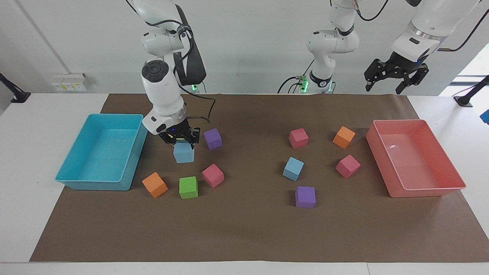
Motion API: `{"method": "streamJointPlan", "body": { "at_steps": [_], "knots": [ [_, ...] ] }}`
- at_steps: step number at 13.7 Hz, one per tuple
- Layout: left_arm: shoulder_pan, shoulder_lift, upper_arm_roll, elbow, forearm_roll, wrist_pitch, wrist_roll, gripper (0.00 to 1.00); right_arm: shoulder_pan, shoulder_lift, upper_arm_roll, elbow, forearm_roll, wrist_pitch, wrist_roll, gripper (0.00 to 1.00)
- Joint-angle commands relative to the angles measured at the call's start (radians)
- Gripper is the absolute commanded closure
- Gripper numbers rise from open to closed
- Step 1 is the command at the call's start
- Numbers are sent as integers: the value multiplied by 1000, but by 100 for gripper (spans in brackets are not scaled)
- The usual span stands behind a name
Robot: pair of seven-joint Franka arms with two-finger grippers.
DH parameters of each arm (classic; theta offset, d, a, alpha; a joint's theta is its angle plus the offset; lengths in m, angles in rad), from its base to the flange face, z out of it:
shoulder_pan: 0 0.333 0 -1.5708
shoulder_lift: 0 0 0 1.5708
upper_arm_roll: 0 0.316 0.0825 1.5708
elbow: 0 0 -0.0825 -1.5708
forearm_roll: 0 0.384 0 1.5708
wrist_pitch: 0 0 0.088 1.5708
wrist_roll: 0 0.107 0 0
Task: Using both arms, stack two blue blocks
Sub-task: 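Grasp the light blue cube with the right gripper and lift it, then carry the light blue cube to the table center and set it down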
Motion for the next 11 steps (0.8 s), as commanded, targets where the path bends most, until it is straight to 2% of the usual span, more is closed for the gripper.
{"method": "streamJointPlan", "body": {
  "at_steps": [1,3,6,11],
  "knots": [
    [7,-22,-4,-22,10,-4,-7,0,51,58,3,77,-6,-9,93,100],
    [7,-22,-4,-22,10,-4,-7,0,122,116,1,120,2,-7,179,100],
    [7,-22,-4,-22,10,-4,-7,0,172,221,3,242,7,-9,297,100],
    [6,-22,-4,-22,10,-4,-9,0,298,330,4,282,5,54,439,100]
  ]
}}
